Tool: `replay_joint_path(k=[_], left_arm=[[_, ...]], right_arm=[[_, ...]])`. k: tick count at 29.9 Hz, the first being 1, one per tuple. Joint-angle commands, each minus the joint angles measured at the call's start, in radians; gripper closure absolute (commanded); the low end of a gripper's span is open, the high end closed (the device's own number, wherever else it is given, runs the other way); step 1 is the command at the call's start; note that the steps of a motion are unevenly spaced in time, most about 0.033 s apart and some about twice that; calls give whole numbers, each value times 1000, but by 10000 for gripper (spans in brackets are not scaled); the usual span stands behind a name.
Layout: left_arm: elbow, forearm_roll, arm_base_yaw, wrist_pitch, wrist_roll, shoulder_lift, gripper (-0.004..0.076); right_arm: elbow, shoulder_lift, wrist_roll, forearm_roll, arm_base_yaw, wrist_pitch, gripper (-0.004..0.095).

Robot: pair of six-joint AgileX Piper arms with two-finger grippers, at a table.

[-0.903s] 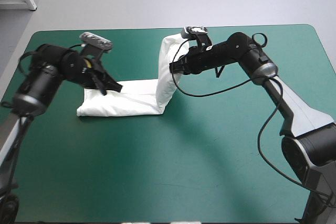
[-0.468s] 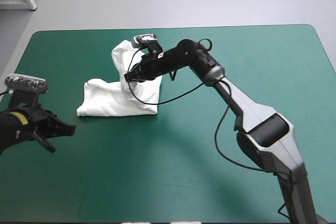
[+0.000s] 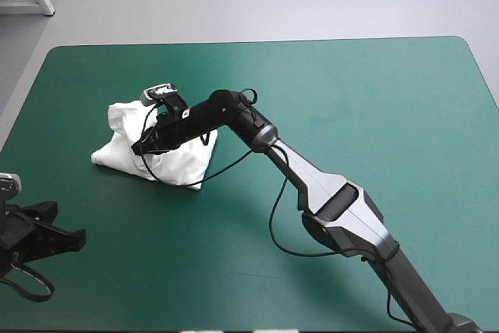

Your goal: Fold the cloth

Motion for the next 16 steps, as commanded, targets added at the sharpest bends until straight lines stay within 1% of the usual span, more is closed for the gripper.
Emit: replay_joint_path(k=[1, 2, 3, 4, 7, 10, 13, 15, 16], left_arm=[[-6, -1, 1, 39, -12, 7, 705], [-1, -1, 1, 39, -12, 7, 705], [10, -1, 1, 39, -12, 7, 705], [18, -1, 1, 39, -12, 7, 705], [49, -1, 1, 39, -12, 7, 705], [64, -3, 1, 39, -12, 7, 705], [64, -3, 1, 34, -12, 7, 705], [64, -3, 1, 30, -12, 7, 705], [64, -3, 1, 28, -12, 7, 705]], right_arm=[[-43, -75, -11, 64, -4, -28, 431], [-54, -75, -11, 64, -4, -26, 362], [-68, -75, -9, 63, -8, -23, 313], [-80, -75, -4, 52, -10, -23, 291], [-141, -75, 40, 16, -22, -18, 304], [-209, -77, 103, -65, -45, 20, 304], [-259, -77, 168, -178, -75, 114, 304], [-277, -77, 218, -245, -100, 209, 304], [-274, -77, 259, -253, -111, 211, 304]])
